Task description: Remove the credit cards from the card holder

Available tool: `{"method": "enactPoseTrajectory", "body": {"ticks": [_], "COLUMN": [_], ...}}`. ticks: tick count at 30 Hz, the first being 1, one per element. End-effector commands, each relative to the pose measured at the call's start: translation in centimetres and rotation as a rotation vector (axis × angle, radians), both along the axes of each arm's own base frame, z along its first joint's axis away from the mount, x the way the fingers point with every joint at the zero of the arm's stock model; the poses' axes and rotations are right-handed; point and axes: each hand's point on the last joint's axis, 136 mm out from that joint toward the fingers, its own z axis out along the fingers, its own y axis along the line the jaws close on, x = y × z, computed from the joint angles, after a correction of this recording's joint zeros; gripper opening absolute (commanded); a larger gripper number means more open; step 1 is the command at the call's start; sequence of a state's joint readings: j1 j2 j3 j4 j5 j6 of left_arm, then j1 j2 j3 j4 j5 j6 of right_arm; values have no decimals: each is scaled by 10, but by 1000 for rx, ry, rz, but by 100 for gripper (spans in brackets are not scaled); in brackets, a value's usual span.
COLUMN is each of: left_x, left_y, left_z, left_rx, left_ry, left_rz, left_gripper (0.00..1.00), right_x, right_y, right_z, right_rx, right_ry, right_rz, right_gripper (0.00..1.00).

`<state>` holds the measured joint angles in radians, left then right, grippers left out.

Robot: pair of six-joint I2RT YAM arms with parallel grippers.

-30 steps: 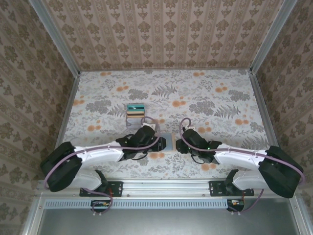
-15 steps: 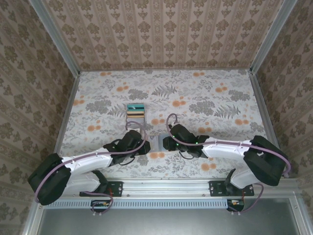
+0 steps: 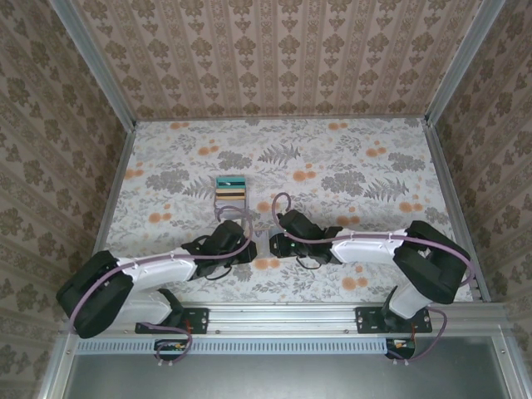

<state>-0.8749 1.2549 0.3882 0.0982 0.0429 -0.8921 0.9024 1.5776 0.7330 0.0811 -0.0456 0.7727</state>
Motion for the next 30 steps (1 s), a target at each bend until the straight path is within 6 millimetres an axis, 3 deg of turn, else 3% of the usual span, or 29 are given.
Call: {"method": "enactPoseTrajectory", "body": {"ticks": [1,5,11,21,30], "left_x": [7,5,1,-1,-2], "left_y": [-6,0,4,2,0], "left_z": [6,0,-7,-13,-13], "left_rx": [-9,6,13,23,21], "left_ry": [-19,-2,16,30,29], "left_rz": [-14,10,25,17,13], "left_gripper": [16,14,12,10,8], "right_x": [3,5,8,8,7], "right_y": [18,23,12,10,19], "right_z": [6,1,-14,-29,-29], "right_rx": [56,46,-16,-32,13], "right_ry": [26,52,77,118,138], "right_rz": [8,1,-50,-68,-51], "right_gripper": [21,21,21,21,17]}}
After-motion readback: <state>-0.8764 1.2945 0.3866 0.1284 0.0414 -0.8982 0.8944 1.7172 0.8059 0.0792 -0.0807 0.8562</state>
